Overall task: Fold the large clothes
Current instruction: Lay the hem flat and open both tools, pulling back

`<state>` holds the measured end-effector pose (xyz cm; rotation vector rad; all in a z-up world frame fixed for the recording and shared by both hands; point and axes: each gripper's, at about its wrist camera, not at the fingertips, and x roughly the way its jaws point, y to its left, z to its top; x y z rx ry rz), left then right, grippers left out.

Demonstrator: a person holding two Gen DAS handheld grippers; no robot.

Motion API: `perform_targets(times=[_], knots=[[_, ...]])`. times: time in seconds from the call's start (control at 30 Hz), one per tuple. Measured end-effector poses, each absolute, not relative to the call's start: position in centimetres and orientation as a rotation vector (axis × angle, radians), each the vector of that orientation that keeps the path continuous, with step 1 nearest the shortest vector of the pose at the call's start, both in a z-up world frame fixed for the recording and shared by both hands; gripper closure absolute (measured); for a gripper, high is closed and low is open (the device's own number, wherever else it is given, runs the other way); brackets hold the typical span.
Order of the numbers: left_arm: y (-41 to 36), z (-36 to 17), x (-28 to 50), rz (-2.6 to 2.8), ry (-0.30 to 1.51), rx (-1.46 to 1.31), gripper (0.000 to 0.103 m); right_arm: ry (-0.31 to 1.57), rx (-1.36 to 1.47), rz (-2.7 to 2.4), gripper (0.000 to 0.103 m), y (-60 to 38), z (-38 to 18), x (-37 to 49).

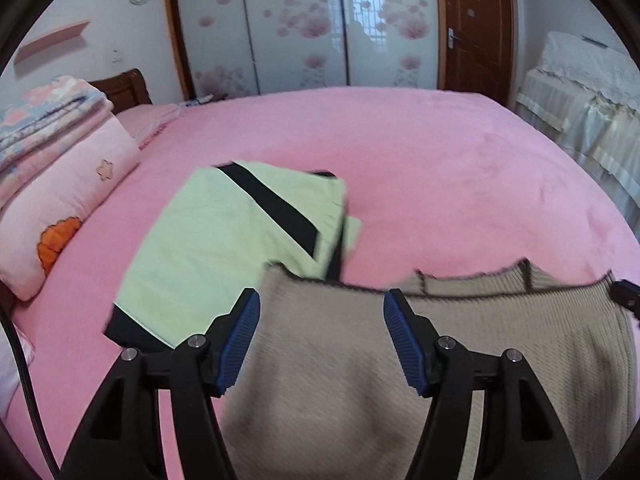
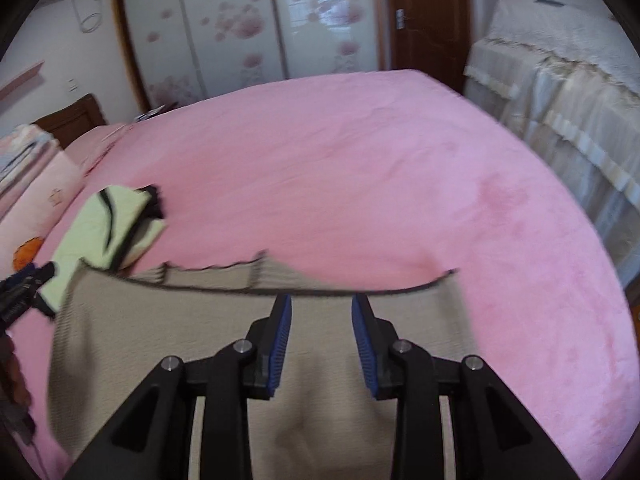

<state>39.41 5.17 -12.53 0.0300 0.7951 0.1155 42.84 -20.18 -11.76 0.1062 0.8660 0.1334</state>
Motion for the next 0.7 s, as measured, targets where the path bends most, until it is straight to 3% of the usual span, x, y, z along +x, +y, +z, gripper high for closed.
perform_targets(times=[0.3,0.57,0.7], knots=[[2.9,-20.2,41.4,0.212,0.952,0.095,0.040,0.962,0.040,0.138,0.072,-14.3,-17.9,44.3],[4.7,-20.8,41.4,0.251,0.913,0.148,0.038,0.932,-0.052,-0.153,0.072,-25.2,-19.6,44.3],[6.0,-20.5,41.7,0.242,0.911,0.100,0.037,0.945,0.053,-0.135,0.075,-29.9,-19.9,43.6]])
